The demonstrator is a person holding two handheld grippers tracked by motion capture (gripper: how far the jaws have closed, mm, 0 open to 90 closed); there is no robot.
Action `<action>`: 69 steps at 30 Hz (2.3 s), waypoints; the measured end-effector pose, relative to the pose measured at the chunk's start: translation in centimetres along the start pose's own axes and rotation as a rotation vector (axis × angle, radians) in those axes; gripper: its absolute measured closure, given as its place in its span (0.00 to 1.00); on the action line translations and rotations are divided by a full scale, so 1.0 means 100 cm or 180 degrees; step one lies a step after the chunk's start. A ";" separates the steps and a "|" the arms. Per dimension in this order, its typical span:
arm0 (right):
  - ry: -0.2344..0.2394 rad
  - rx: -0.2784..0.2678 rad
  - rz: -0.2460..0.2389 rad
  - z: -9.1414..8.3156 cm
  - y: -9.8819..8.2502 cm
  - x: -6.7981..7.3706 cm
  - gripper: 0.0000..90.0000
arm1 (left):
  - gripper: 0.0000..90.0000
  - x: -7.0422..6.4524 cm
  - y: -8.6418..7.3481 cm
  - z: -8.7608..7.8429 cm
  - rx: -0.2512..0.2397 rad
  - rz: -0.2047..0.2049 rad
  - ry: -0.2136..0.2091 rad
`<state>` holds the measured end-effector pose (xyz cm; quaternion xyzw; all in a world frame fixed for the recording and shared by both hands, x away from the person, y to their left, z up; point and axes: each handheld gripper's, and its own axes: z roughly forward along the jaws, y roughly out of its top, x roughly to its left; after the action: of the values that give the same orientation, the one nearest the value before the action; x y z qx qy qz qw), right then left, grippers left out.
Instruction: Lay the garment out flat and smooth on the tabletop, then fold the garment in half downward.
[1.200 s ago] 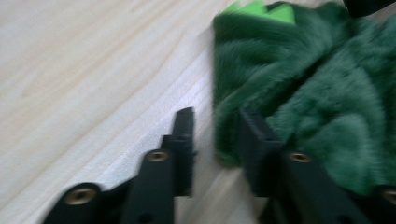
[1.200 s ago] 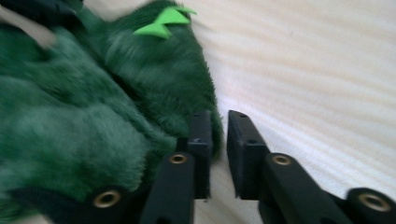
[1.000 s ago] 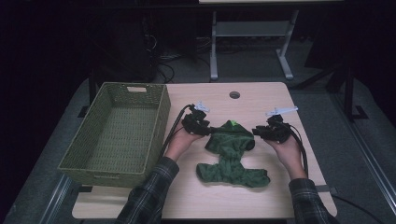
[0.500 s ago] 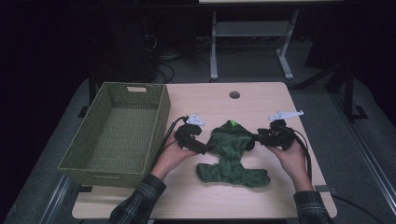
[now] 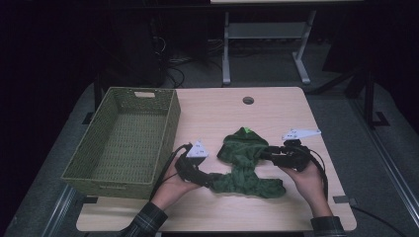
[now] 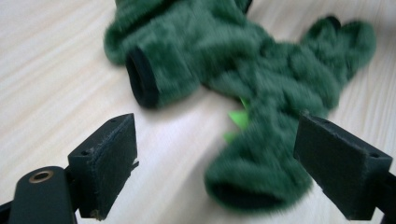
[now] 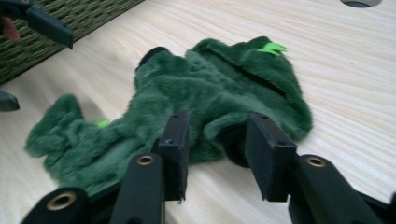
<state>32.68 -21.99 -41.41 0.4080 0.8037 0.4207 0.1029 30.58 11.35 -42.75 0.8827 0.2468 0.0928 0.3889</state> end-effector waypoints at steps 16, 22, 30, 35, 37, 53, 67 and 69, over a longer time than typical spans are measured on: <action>0.0253 -0.0011 -0.0311 0.005 0.004 0.046 0.90 | 0.14 -0.028 -0.044 -0.002 0.0275 0.0033 -0.0028; 0.0375 0.0031 -0.0405 0.015 0.007 0.065 0.88 | 0.14 -0.027 -0.055 -0.004 0.0328 0.0040 -0.0024; 0.0531 0.0101 -0.0513 0.030 0.011 0.091 0.86 | 0.14 -0.027 -0.064 -0.003 0.0260 0.0153 -0.0030; 0.0625 0.0181 -0.0606 0.044 0.011 0.109 0.84 | 0.14 -0.026 -0.069 -0.003 0.0133 0.0164 -0.0054; 0.0651 0.0218 -0.0653 0.049 0.011 0.116 0.84 | 0.14 -0.026 -0.070 -0.003 0.0101 0.0154 -0.0048; 0.0621 0.0503 -0.0933 0.094 0.003 0.148 0.83 | 0.14 -0.026 -0.071 -0.002 0.0061 0.0159 -0.0049; 0.0442 0.0588 -0.0999 0.109 -0.012 0.150 0.95 | 0.14 -0.025 -0.071 -0.003 0.0076 0.0181 -0.0049; 0.0530 0.0600 -0.0993 0.108 -0.013 0.149 0.96 | 0.14 -0.025 -0.071 -0.003 0.0078 0.0188 -0.0048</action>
<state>27.85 -4.95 -46.53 0.2502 0.8987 0.3548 0.0614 25.73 14.36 -47.70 0.8950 0.2188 0.0946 0.3771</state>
